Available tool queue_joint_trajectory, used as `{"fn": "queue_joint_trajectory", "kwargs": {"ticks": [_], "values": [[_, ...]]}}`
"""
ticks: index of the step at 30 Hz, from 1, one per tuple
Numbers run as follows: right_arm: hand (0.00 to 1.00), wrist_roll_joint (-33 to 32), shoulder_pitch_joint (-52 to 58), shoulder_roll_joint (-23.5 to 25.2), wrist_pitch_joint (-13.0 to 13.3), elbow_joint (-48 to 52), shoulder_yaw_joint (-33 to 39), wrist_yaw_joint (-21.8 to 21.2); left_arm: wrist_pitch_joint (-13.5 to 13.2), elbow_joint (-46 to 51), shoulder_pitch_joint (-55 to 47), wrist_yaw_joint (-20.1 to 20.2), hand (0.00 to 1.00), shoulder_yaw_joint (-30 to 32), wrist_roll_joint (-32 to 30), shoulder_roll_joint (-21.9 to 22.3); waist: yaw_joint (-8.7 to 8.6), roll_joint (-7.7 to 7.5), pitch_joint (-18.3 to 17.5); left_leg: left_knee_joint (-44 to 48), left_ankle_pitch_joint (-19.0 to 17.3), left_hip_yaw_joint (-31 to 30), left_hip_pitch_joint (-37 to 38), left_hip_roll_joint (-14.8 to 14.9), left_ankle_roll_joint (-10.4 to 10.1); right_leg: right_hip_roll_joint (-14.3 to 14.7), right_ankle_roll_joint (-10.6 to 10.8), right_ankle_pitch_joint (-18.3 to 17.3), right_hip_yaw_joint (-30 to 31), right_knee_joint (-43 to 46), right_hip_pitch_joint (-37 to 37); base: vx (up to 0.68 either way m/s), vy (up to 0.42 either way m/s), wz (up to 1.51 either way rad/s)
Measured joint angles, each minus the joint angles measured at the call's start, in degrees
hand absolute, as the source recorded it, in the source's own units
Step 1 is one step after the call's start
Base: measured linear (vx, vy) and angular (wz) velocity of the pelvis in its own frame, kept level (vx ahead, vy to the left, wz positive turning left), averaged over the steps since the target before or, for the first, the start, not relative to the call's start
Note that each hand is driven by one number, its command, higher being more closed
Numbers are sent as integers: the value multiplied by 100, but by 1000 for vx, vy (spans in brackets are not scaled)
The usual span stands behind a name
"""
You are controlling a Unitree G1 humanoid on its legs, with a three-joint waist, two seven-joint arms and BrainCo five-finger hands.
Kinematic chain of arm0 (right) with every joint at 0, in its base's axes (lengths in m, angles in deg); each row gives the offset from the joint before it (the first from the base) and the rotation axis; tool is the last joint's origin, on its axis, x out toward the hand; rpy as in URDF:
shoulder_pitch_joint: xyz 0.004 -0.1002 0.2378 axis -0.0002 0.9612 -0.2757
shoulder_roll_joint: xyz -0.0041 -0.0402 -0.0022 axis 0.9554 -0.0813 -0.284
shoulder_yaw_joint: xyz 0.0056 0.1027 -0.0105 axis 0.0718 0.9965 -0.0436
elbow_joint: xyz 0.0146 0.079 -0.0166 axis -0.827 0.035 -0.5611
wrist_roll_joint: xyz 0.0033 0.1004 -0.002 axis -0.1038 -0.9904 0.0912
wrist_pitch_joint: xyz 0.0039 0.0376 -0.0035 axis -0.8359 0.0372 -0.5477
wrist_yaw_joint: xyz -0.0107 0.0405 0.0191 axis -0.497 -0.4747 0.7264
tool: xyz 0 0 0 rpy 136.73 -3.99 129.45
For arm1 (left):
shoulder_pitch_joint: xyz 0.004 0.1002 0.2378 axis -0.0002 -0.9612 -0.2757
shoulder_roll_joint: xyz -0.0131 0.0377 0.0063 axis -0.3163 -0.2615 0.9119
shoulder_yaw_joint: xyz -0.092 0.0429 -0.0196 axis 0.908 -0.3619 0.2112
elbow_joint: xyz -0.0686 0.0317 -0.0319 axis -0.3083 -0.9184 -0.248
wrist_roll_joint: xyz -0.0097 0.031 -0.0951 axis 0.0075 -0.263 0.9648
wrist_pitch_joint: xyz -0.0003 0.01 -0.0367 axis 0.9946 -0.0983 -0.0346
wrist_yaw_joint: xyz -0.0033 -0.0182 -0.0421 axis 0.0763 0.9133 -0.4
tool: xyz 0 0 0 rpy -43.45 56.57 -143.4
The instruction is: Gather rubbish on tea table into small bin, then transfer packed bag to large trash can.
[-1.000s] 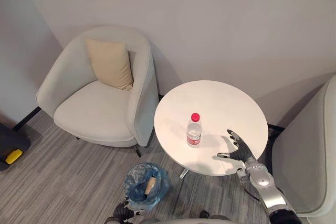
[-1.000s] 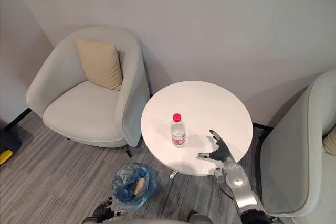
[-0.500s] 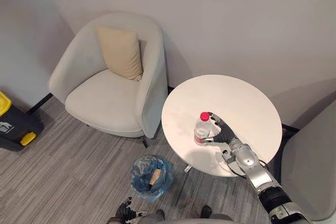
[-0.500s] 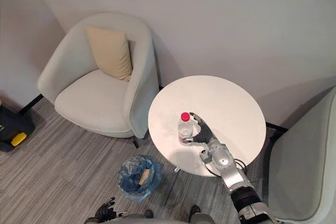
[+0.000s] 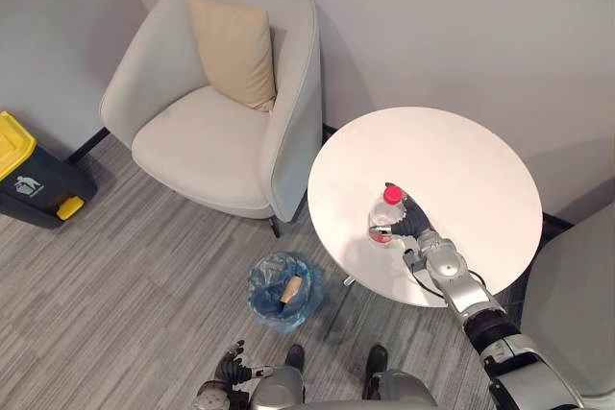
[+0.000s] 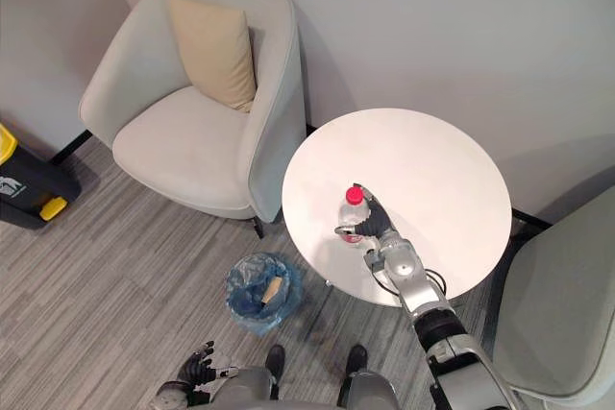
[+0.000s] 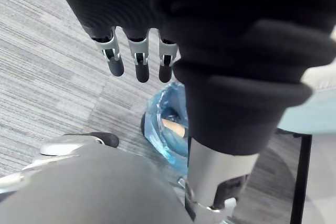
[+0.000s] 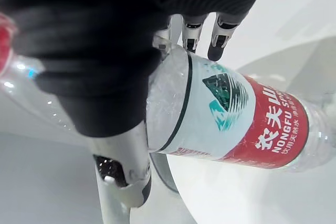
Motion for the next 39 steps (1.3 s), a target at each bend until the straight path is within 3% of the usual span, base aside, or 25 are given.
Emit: {"fn": "queue_joint_trajectory", "kwargs": {"ticks": [4,5,10,20,26,30,35,39], "values": [[0,-51,-343,-3,1,-127,8,122,-4,120,33,-53,0,-18,51,-3,3,34,169,151,0,-6,-188,-60,-1,-79,-1,-28,1,177,-182,-68,8,3],[100,-51,-417,-2,1,-167,9,130,-10,167,36,-78,0,-40,73,-13,6,32,211,186,0,-2,-234,-73,0,-96,1,-31,12,235,-248,-71,5,2],[100,-56,-710,-8,-70,-415,22,241,-6,224,240,-109,0,-53,248,-25,125,54,435,360,-3,-4,-534,-94,0,-163,-1,-58,15,419,-521,-93,8,1],[100,-160,-902,4,-175,-499,-11,260,-8,386,414,-133,0,-55,427,-24,139,103,603,511,-6,-5,-679,-119,2,-183,-27,-44,32,530,-667,-15,-2,0],[100,-147,9,15,-193,1002,54,275,-6,479,412,-136,0,-52,423,51,111,98,601,481,-32,96,-535,-120,34,-184,-6,-57,145,551,-605,3,10,-8],[100,34,829,189,-181,2129,143,254,4,466,389,-130,0,-47,375,101,-18,58,580,362,-41,164,-324,-120,50,-184,44,-91,193,520,-453,-9,12,-7],[100,197,1638,365,-68,3040,302,208,6,418,380,-114,0,-40,238,125,-58,-96,438,209,-46,302,-144,-108,63,-171,78,-110,318,451,-344,11,11,-14],[100,308,2130,417,20,3508,271,61,8,295,257,-106,0,-38,212,129,-174,-182,116,69,-43,309,106,-107,65,-166,58,-90,311,308,-149,83,14,0]]}}
